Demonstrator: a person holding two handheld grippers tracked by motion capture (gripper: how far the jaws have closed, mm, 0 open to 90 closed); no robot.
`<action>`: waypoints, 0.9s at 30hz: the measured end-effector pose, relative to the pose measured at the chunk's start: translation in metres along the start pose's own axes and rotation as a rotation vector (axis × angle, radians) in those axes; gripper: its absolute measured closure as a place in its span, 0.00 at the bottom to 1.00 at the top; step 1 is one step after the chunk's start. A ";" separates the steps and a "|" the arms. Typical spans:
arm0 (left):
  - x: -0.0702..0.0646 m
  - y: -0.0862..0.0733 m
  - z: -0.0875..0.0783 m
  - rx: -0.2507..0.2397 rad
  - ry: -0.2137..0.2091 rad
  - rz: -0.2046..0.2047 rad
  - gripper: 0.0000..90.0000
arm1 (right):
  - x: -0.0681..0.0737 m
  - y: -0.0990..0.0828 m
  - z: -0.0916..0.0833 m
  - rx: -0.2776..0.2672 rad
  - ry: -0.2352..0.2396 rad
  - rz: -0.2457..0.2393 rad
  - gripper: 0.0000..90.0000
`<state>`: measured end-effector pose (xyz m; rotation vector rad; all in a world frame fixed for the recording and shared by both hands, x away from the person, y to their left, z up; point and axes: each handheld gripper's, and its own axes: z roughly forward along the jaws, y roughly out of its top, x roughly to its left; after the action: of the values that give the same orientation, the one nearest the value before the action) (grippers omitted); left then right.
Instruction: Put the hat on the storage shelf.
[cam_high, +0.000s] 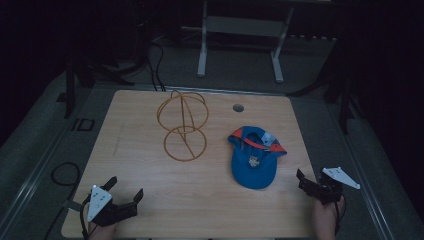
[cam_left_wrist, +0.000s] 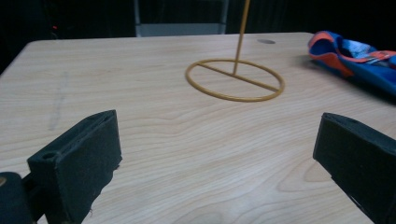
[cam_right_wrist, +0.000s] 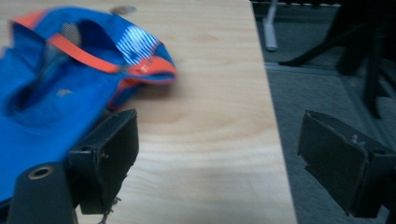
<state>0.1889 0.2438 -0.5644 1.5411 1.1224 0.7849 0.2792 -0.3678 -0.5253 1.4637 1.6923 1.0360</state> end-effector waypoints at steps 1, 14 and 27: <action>-0.001 0.000 0.000 -0.001 0.003 0.002 0.01 | 0.001 0.007 0.000 0.005 0.007 0.002 0.14; -0.009 0.002 0.001 -0.018 -0.054 0.007 0.02 | 0.002 0.048 0.010 0.037 0.093 -0.007 0.14; -0.016 0.005 0.003 0.061 -0.085 0.000 0.02 | 0.018 0.089 0.035 -0.003 0.198 -0.061 0.17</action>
<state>0.1875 0.2278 -0.5590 1.6104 1.0925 0.6839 0.3481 -0.3403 -0.4621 1.3353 1.8603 1.1817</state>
